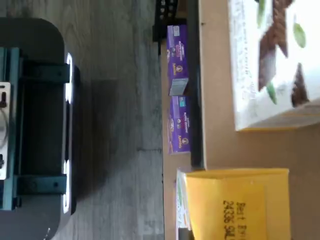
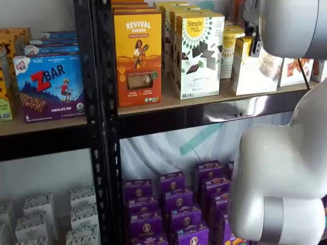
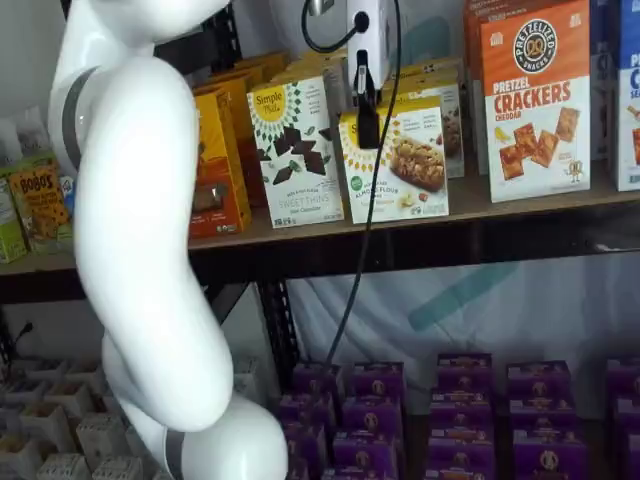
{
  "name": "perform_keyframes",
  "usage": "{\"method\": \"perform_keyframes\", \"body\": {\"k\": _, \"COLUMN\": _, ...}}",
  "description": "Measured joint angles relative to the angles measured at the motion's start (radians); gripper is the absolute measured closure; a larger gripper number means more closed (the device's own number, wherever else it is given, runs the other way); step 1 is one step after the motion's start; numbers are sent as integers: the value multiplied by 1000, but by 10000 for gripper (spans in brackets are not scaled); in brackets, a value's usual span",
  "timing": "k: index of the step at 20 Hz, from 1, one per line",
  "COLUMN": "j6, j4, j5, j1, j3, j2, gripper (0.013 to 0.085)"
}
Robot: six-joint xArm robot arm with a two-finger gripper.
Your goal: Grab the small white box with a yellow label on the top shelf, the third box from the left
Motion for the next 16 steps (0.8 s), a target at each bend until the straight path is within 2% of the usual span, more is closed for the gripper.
{"method": "perform_keyframes", "body": {"k": 9, "j6": -19, "j4": -32, "j5": 48, "j1": -15, "j3": 136, "j2": -158, "gripper": 650}}
{"method": "perform_keyframes", "body": {"k": 16, "j6": -35, "j4": -63, "j5": 99, "j1": -24, "j3": 205, "j2": -243, "gripper": 650}}
